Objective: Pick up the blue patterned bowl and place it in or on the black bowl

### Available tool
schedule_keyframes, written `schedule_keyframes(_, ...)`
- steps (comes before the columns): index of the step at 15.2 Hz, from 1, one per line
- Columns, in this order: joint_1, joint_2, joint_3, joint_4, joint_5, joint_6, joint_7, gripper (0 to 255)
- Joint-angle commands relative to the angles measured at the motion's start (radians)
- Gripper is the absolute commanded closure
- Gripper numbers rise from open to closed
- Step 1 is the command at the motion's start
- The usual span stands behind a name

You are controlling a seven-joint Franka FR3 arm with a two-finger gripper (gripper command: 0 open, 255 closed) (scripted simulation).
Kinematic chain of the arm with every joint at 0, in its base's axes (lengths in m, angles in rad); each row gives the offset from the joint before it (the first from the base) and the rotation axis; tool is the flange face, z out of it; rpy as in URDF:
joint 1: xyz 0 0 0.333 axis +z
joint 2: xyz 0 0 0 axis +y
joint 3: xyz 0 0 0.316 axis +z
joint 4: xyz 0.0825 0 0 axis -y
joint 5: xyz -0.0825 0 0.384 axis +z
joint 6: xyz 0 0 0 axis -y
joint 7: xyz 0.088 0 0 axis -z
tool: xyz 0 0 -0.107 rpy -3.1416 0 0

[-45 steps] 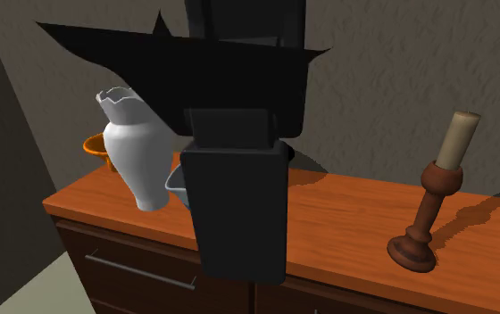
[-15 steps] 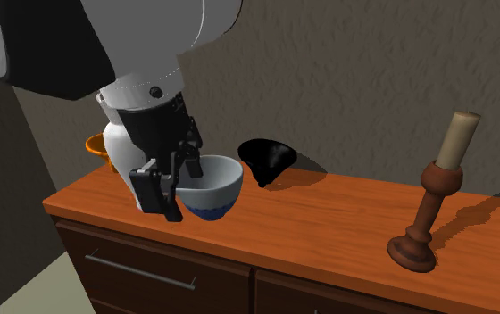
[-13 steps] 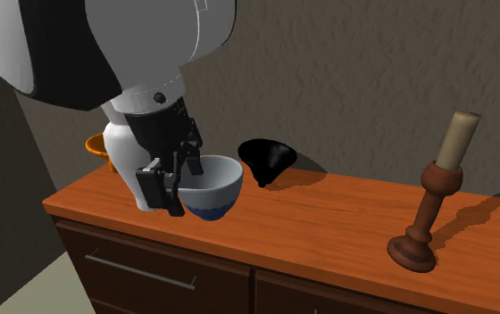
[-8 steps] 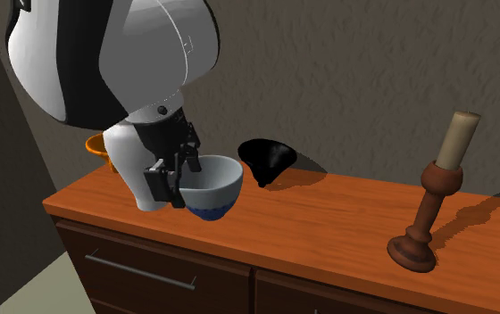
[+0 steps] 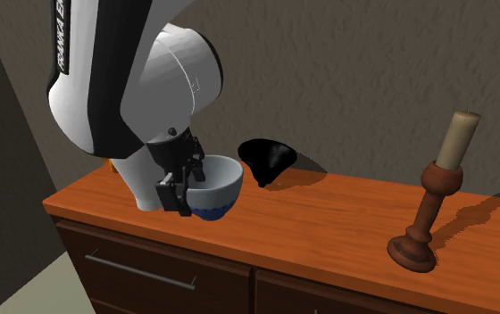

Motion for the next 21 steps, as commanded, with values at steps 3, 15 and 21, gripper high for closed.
schedule_keyframes(3,-0.003,0.006,0.0,-0.004,0.001,0.011,-0.001,0)
schedule_keyframes(15,-0.003,0.006,0.0,-0.004,0.001,0.011,-0.001,255)
schedule_keyframes(21,0.0,-0.018,-0.002,0.005,-0.002,-0.021,-0.006,255)
